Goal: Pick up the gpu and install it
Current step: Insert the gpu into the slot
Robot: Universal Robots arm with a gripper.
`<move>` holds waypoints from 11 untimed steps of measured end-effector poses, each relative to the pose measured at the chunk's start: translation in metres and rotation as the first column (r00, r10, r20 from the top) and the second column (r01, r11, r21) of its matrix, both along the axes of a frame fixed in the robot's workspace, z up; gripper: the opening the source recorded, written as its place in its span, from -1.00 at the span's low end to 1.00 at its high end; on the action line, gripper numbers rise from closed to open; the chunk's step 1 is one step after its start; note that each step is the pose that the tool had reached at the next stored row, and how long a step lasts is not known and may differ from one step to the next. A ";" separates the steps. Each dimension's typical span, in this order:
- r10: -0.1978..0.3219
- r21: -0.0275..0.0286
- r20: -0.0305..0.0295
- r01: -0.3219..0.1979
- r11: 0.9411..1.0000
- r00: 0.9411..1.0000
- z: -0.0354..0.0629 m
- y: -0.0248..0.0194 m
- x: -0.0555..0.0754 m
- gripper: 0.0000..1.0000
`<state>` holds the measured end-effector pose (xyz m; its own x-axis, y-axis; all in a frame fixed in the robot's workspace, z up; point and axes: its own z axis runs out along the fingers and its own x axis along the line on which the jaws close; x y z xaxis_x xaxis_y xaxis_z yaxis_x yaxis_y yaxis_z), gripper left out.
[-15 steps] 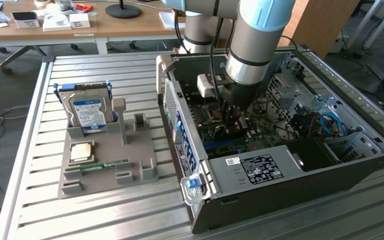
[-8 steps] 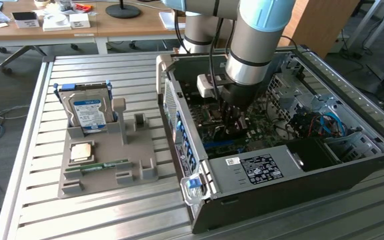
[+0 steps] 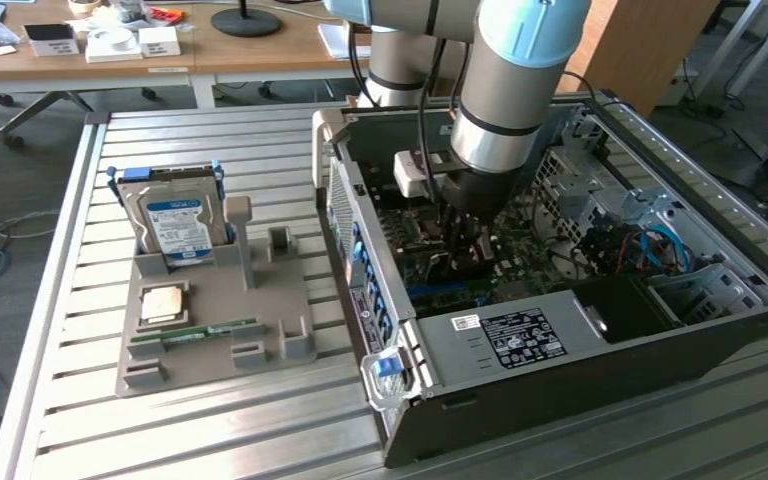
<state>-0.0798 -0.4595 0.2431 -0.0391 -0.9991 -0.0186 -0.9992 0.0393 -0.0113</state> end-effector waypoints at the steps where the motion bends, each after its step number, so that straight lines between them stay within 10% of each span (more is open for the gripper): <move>1: 0.000 0.000 0.000 0.000 1.000 1.000 -0.0001 0.0000 0.000 -0.47; 11: 0.000 0.000 0.000 0.000 1.000 1.000 -0.0015 0.0000 -0.001 -0.47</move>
